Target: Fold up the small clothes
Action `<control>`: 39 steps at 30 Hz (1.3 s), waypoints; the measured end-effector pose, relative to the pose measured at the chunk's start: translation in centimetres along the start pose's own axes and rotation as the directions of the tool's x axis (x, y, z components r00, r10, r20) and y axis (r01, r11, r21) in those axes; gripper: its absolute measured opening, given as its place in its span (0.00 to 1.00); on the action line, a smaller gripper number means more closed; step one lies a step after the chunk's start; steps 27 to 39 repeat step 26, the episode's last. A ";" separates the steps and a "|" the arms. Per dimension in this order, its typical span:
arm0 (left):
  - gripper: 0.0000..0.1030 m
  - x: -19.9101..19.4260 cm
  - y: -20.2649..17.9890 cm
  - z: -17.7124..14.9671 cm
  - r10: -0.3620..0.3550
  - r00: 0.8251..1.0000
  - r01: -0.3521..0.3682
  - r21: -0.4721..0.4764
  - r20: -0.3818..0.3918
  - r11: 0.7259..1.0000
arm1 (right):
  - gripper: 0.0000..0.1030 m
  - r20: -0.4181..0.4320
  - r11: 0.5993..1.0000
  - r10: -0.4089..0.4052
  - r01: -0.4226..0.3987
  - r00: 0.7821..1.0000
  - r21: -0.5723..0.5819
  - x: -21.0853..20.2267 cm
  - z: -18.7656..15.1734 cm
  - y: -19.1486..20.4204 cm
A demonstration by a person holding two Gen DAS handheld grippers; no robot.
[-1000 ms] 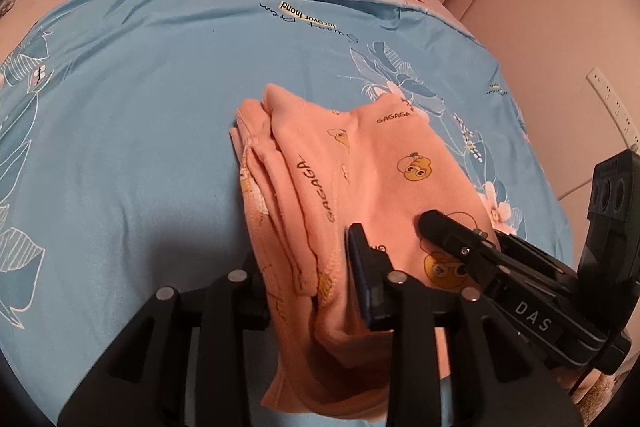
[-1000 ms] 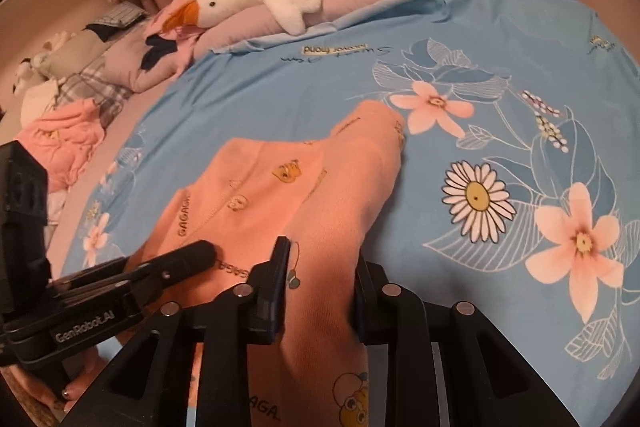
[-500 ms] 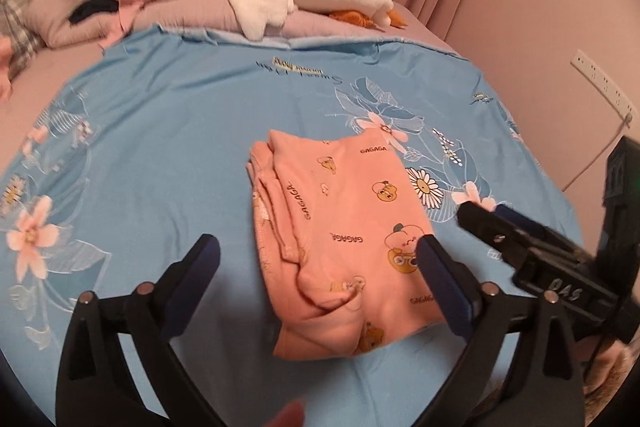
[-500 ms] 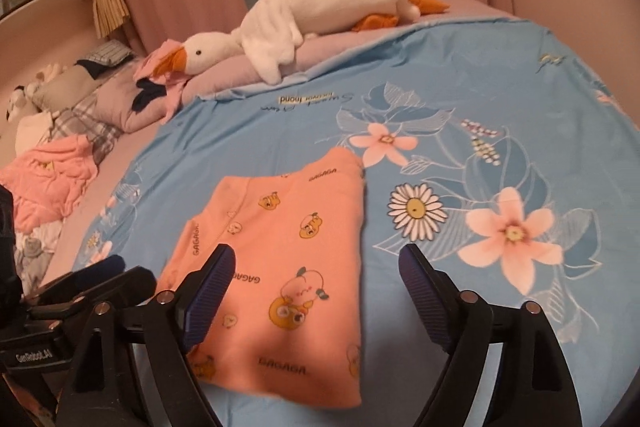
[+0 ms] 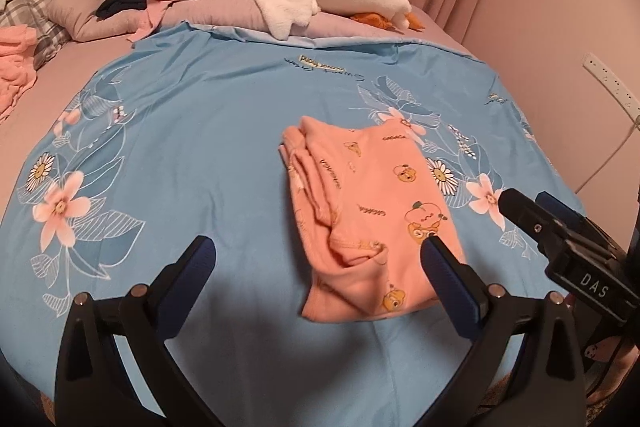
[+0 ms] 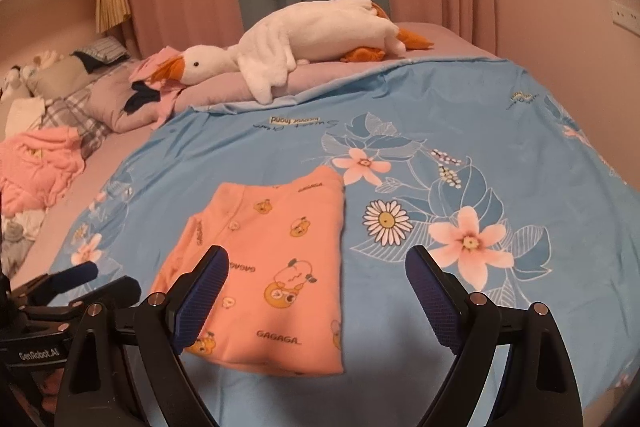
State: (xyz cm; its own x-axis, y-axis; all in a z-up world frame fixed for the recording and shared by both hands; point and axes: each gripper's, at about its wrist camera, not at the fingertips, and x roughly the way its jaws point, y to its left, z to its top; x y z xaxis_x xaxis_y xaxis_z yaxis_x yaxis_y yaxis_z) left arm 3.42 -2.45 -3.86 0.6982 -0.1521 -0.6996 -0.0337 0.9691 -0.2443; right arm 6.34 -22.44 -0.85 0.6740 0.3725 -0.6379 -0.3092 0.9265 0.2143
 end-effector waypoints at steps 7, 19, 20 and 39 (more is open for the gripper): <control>0.99 -0.7 0.2 -0.3 -0.004 1.000 0.004 -0.012 0.007 1.000 | 0.87 -0.006 1.000 -0.004 0.004 1.000 -0.021 -0.1 -0.3 0.8; 0.99 -1.1 0.0 -0.5 0.004 1.000 -0.004 0.001 0.014 1.000 | 0.87 -0.010 0.999 -0.010 0.010 1.000 -0.041 -0.3 -0.6 1.5; 0.99 -1.1 0.0 -0.6 0.004 1.000 -0.004 0.002 0.015 1.000 | 0.87 -0.010 0.999 -0.010 0.010 1.000 -0.042 -0.3 -0.6 1.5; 0.99 -1.2 -0.1 -0.6 0.000 1.000 0.000 0.002 0.013 1.000 | 0.87 -0.013 0.999 -0.011 0.011 1.000 -0.042 -0.4 -0.6 1.6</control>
